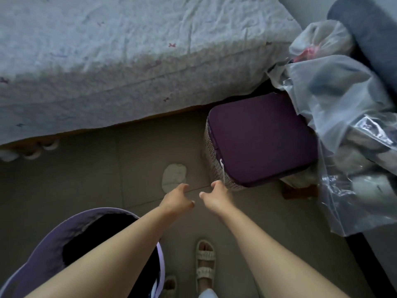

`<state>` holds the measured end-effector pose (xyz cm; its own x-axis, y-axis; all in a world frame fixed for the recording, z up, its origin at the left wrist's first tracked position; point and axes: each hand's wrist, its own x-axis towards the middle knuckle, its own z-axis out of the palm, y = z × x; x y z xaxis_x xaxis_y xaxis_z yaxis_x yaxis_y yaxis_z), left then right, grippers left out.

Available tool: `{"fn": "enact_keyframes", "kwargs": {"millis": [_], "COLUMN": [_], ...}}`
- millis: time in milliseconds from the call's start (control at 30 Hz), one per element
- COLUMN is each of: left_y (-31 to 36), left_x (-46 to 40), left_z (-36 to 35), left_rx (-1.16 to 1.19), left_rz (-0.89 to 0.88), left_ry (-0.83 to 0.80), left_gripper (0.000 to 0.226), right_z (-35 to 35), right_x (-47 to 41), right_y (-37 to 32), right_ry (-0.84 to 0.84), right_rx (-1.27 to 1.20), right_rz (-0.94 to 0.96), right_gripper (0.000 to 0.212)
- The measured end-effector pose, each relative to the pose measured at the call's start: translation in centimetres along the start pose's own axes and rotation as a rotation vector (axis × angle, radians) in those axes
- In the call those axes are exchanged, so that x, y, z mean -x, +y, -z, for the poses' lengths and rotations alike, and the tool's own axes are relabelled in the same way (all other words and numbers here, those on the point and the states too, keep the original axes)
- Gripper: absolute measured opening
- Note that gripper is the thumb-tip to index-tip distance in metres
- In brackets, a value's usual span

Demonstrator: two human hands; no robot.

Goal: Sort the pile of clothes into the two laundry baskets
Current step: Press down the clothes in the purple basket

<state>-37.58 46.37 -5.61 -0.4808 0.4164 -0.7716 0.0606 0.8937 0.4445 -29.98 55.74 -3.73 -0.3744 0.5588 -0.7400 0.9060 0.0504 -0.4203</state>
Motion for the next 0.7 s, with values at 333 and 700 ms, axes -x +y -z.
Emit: {"fn": "enact_keyframes", "kwargs": {"millis": [333, 700], "left_y": [-4.2, -13.6], "left_x": [-14.1, -30.6], "left_z": [-3.5, -9.5], "left_rx": [0.008, -0.133], "left_rz": [0.100, 0.170], "left_ry": [0.044, -0.007], "left_gripper": [0.068, 0.064], "right_z": [-6.9, -18.1], "right_x": [-14.3, -29.1], "right_y": [1.1, 7.7], "right_ry": [-0.143, -0.263], "right_rx": [0.157, 0.348], "right_rz": [0.031, 0.136], "right_gripper": [0.053, 0.061]}}
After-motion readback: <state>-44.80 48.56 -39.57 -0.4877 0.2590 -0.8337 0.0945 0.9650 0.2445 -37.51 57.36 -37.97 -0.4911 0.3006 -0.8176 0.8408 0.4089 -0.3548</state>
